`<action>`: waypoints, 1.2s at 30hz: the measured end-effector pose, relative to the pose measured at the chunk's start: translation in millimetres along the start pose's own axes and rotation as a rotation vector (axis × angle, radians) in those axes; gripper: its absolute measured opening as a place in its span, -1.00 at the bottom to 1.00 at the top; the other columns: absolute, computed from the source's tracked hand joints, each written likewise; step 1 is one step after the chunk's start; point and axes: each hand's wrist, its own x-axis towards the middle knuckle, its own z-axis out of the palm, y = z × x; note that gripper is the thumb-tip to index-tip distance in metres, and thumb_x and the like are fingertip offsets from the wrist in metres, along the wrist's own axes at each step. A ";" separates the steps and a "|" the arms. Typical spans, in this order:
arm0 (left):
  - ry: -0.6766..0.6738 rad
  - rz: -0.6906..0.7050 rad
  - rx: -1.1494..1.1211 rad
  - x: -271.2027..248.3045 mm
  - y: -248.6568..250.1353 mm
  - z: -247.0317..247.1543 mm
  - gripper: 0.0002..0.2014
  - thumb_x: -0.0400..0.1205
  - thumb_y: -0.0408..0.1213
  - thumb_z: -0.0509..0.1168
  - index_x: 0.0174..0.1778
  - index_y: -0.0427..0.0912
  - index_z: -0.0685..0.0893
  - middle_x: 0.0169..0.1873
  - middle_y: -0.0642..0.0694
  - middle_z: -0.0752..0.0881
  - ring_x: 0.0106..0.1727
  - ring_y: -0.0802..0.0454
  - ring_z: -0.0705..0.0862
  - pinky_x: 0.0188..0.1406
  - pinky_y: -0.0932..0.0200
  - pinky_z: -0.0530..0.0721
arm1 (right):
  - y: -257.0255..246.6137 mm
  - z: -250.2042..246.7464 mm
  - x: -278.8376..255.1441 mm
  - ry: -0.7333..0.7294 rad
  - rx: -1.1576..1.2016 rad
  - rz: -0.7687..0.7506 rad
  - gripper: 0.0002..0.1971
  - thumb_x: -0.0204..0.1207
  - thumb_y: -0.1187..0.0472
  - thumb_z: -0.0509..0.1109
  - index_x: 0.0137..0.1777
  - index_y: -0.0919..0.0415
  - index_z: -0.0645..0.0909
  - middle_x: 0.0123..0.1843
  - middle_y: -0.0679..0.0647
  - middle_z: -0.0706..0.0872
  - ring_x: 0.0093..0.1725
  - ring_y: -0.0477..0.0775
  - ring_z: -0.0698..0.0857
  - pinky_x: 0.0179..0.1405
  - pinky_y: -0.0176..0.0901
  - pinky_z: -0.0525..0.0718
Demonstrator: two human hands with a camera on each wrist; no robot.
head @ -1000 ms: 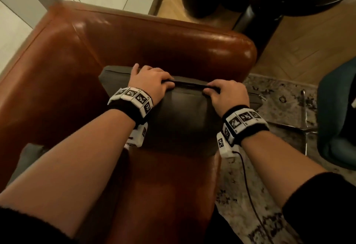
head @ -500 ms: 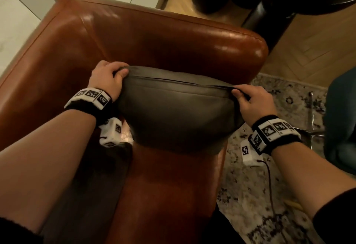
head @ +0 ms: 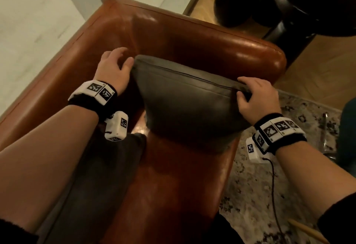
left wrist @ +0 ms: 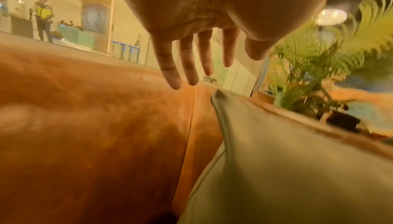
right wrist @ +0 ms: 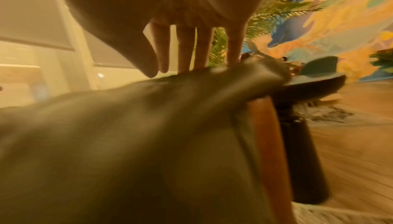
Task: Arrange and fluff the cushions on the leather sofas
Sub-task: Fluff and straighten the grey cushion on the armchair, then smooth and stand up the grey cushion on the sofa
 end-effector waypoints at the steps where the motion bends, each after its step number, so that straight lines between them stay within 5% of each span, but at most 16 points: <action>1: 0.043 -0.007 -0.025 -14.0 -2.3 -14.0 -0.58 0.68 0.03 0.17 0.46 0.04 0.51 0.34 -0.14 0.55 0.23 -0.04 0.61 0.34 0.14 0.49 | -18.5 -0.5 -6.9 0.012 0.035 -0.042 -0.58 0.55 0.06 0.31 0.42 0.00 0.52 0.35 0.01 0.65 0.41 0.11 0.51 0.46 0.22 0.43; 6: 0.205 -0.094 -0.114 -113.4 -31.5 -90.3 -0.66 0.68 0.02 0.14 0.31 0.07 0.62 0.18 0.00 0.67 0.08 0.14 0.62 0.14 0.23 0.52 | -137.9 13.8 -62.1 -0.139 0.163 -0.320 -0.58 0.59 0.09 0.33 0.46 0.00 0.49 0.40 -0.02 0.59 0.45 0.01 0.47 0.50 0.07 0.42; 10: 0.256 -0.228 -0.005 -216.3 -84.5 -127.6 -0.65 0.67 -0.01 0.16 0.37 0.11 0.55 0.31 0.03 0.62 0.30 0.04 0.59 0.35 -0.02 0.54 | -235.6 45.8 -111.2 -0.282 0.253 -0.632 -0.58 0.60 0.11 0.31 0.47 0.03 0.51 0.44 0.01 0.58 0.47 -0.01 0.47 0.51 -0.10 0.38; 13: 0.197 -0.427 0.090 -286.9 -128.9 -114.8 -0.54 0.68 0.04 0.10 0.52 0.07 0.43 0.47 -0.02 0.54 0.46 -0.03 0.51 0.48 -0.10 0.43 | -304.2 85.3 -145.7 -0.375 0.268 -0.857 -0.56 0.65 0.10 0.22 0.52 0.06 0.47 0.54 0.01 0.50 0.58 -0.01 0.37 0.62 -0.08 0.23; 16: 0.032 -0.543 0.211 -338.9 -156.4 -85.8 -0.44 0.71 0.10 -0.02 0.66 0.09 0.15 0.66 0.04 0.24 0.68 0.01 0.17 0.67 -0.10 0.07 | -346.4 132.7 -171.7 -0.506 0.087 -1.071 -0.50 0.68 -0.01 0.11 0.62 -0.05 0.30 0.68 -0.04 0.29 0.69 -0.03 0.14 0.69 0.09 -0.03; 20: 0.048 -0.562 0.377 -363.7 -173.6 -76.9 -0.39 0.69 0.24 -0.17 0.68 0.21 -0.05 0.70 0.14 0.02 0.72 0.05 -0.05 0.68 -0.10 -0.15 | -339.2 160.5 -147.1 -0.489 -0.121 -1.222 -0.43 0.69 -0.20 -0.04 0.69 -0.13 0.10 0.73 -0.12 0.13 0.72 -0.07 0.00 0.69 0.03 -0.15; 26: 0.185 -0.717 0.469 -390.2 -203.9 -86.8 -0.36 0.68 0.24 -0.24 0.66 0.09 0.15 0.63 -0.03 0.31 0.66 -0.07 0.21 0.68 -0.10 -0.02 | -317.6 154.0 -62.1 -0.397 -0.176 -1.261 -0.38 0.63 -0.28 0.07 0.65 -0.08 0.22 0.67 -0.12 0.31 0.68 -0.07 0.18 0.69 0.01 -0.14; 29: 0.193 -0.724 0.497 -391.7 -198.7 -85.3 -0.43 0.70 0.19 -0.16 0.59 0.09 0.33 0.47 -0.01 0.53 0.50 -0.09 0.45 0.60 -0.11 0.19 | -321.4 154.3 -59.1 -0.323 -0.051 -1.300 -0.53 0.56 -0.20 0.31 0.42 -0.07 0.54 0.38 -0.06 0.66 0.44 0.04 0.52 0.65 0.05 0.06; 32: 0.241 -0.755 0.476 -387.5 -192.2 -87.4 -0.45 0.66 0.20 -0.11 0.47 0.13 0.50 0.34 0.05 0.64 0.38 -0.03 0.55 0.51 -0.11 0.31 | -326.9 157.9 -62.4 -0.283 0.051 -1.284 -0.73 0.52 -0.12 0.41 0.14 -0.06 0.72 0.09 -0.06 0.78 0.21 0.09 0.62 0.46 0.03 0.25; 36: 0.263 -0.741 0.336 -370.7 -167.6 -96.2 -0.30 0.54 0.41 -0.04 0.59 0.24 0.24 0.55 0.08 0.39 0.60 -0.02 0.31 0.62 -0.28 0.10 | -344.8 146.8 -78.1 -0.259 0.139 -1.356 -0.81 0.51 -0.09 0.42 -0.12 -0.01 0.75 -0.13 -0.10 0.77 0.04 0.09 0.65 0.28 0.03 0.26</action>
